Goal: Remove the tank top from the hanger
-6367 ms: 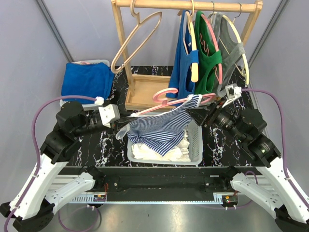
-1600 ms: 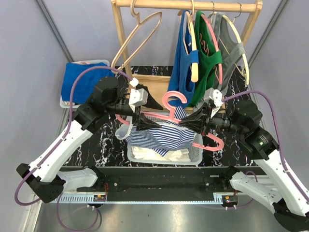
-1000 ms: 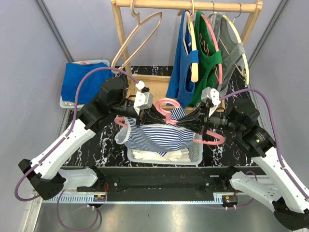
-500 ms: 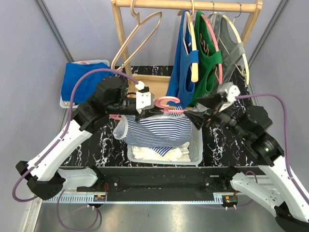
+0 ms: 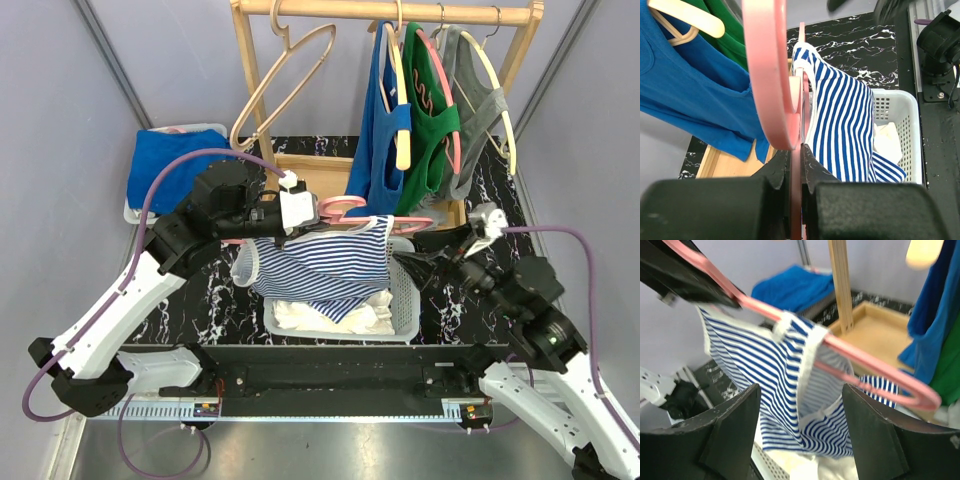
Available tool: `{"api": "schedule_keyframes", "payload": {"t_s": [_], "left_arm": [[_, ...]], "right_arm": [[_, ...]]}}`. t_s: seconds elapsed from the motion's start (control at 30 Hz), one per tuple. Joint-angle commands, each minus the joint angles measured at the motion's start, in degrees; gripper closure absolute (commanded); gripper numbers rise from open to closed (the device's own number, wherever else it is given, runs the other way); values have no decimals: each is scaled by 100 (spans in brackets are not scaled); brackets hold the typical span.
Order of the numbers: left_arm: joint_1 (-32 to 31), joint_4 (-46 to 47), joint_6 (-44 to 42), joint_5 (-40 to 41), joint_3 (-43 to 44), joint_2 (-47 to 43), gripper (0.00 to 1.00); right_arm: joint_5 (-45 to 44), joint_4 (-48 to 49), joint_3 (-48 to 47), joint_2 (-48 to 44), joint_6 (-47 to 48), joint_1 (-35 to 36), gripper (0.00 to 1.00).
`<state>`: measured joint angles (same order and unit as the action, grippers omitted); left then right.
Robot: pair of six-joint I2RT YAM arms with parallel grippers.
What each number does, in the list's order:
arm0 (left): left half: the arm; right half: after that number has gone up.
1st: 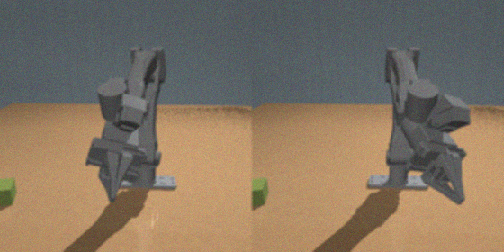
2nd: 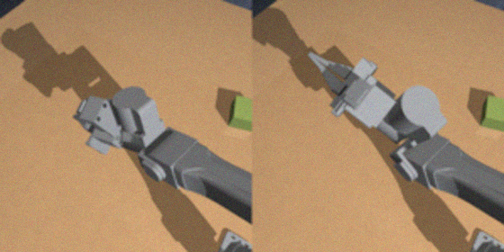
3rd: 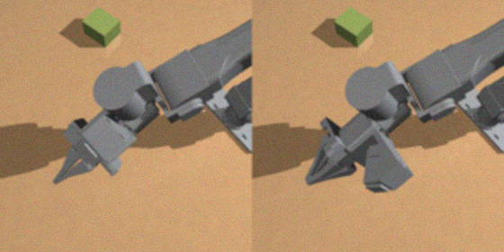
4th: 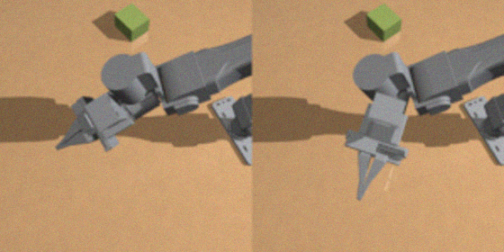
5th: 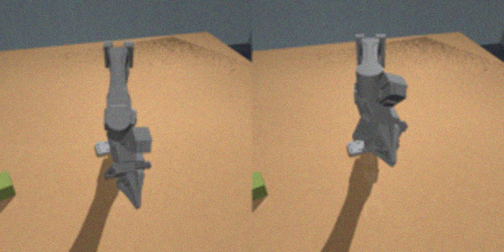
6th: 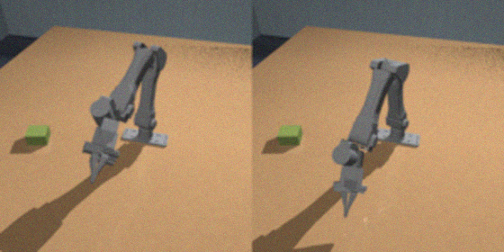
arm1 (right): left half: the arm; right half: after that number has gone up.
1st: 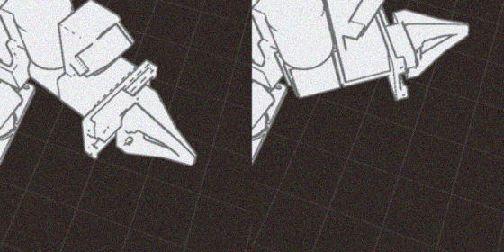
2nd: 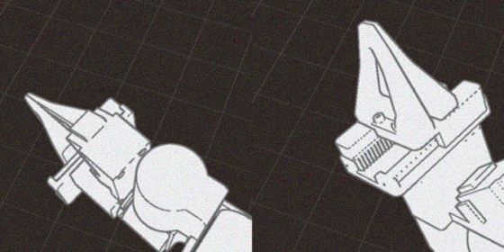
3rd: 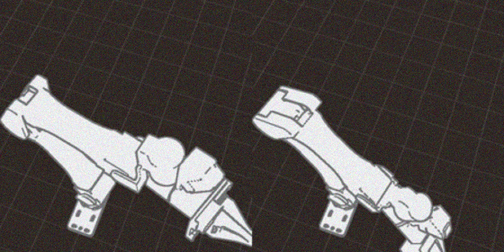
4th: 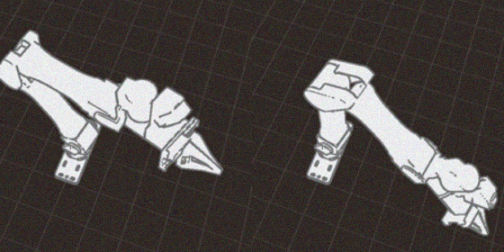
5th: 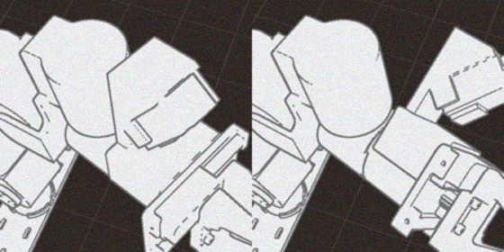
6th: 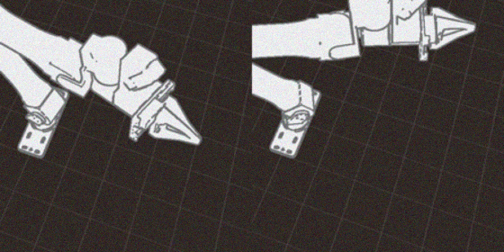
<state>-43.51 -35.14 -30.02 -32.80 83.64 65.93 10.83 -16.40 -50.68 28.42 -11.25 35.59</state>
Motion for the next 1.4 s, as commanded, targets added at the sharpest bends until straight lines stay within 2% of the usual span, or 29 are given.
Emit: {"api": "schedule_keyframes", "payload": {"t_s": [0.0,0.07,0.23,0.37,0.47,0.57,0.6,0.67,0.7,0.83,1.17,1.37], "left_arm": [[-18,191,-21,-122,285,-98,100],[-18,191,5,-148,285,-116,100],[-18,191,49,-236,276,-133,100],[-18,209,93,-359,197,-151,100],[-18,218,137,-438,179,-177,100],[-18,226,146,-456,171,-186,100],[-18,244,154,-447,171,-195,100],[-18,244,137,-447,127,-203,100],[-18,253,128,-421,118,-212,100],[-9,253,49,-272,21,-326,100],[254,174,-320,467,-901,-1126,100],[421,182,-207,301,-1086,-1539,100]], "right_arm": [[244,488,443,128,-378,0,23],[358,769,532,233,-396,-9,21],[525,1305,638,594,-501,0,23],[648,1692,682,796,-589,0,27],[684,1991,682,963,-677,0,33],[727,2158,656,1121,-808,0,46],[728,2185,647,1191,-818,0,56],[719,2159,586,1244,-870,0,68],[701,2055,550,1244,-871,0,79],[299,1720,445,1052,-879,-9,96],[-757,446,286,15,-906,-9,96],[-1996,-222,234,381,-941,-9,98]]}}
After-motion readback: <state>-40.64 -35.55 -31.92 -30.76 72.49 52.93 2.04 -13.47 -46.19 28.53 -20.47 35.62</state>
